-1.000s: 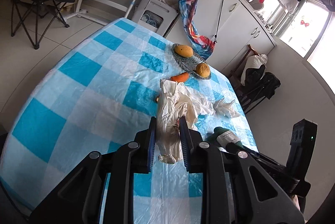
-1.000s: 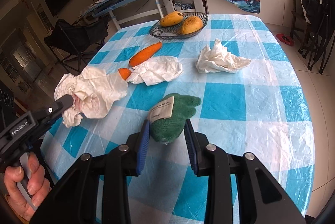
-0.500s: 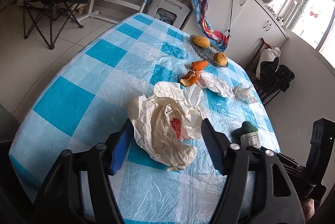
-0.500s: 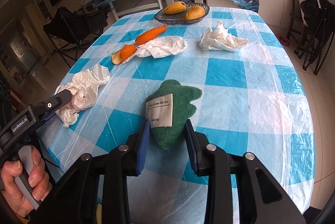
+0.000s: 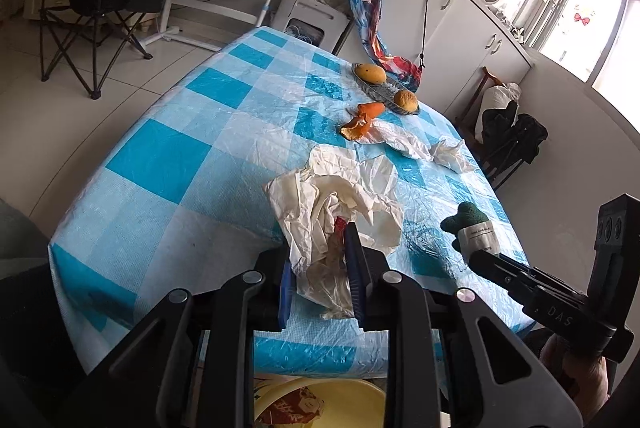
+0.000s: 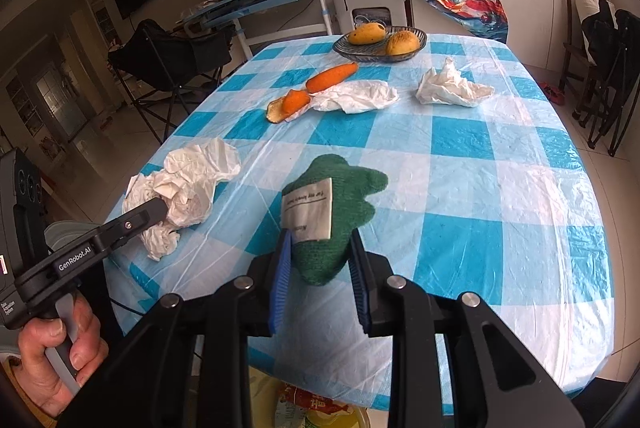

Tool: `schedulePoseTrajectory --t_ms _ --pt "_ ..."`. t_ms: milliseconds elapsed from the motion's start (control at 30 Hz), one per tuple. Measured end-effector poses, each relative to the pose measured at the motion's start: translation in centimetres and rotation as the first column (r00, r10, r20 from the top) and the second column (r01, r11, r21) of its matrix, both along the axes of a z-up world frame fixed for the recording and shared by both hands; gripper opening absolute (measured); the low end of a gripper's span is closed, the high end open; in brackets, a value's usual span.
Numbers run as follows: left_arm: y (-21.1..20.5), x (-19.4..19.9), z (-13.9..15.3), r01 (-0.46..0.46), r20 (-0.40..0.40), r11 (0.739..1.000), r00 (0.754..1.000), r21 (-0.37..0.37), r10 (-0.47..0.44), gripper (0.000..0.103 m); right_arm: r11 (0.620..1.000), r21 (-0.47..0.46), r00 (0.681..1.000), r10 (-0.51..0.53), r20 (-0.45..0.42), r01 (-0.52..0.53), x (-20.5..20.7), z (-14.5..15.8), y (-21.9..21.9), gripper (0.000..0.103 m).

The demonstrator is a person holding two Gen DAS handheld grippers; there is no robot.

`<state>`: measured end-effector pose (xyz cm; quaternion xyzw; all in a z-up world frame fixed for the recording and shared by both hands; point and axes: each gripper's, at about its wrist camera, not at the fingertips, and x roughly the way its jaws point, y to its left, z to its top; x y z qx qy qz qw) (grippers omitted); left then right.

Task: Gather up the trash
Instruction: 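Carry the green sponge and white tissue from the table over the yellow basin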

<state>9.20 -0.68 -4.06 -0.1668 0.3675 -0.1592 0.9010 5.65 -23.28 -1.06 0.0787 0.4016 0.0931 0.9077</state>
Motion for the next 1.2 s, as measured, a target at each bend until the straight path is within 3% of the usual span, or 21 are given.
schedulePoseTrajectory --t_ms 200,1200 --pt "0.7 -2.0 1.2 0.004 0.042 1.0 0.999 0.009 -0.004 0.022 1.0 0.009 1.0 -0.004 0.0 0.004 -0.8 -0.1 0.6 0.028" --pt "1.4 -5.4 2.3 0.052 0.059 0.998 0.997 0.023 -0.053 0.022 0.998 0.038 0.999 0.045 0.008 -0.045 -5.6 0.5 3.0 0.029"
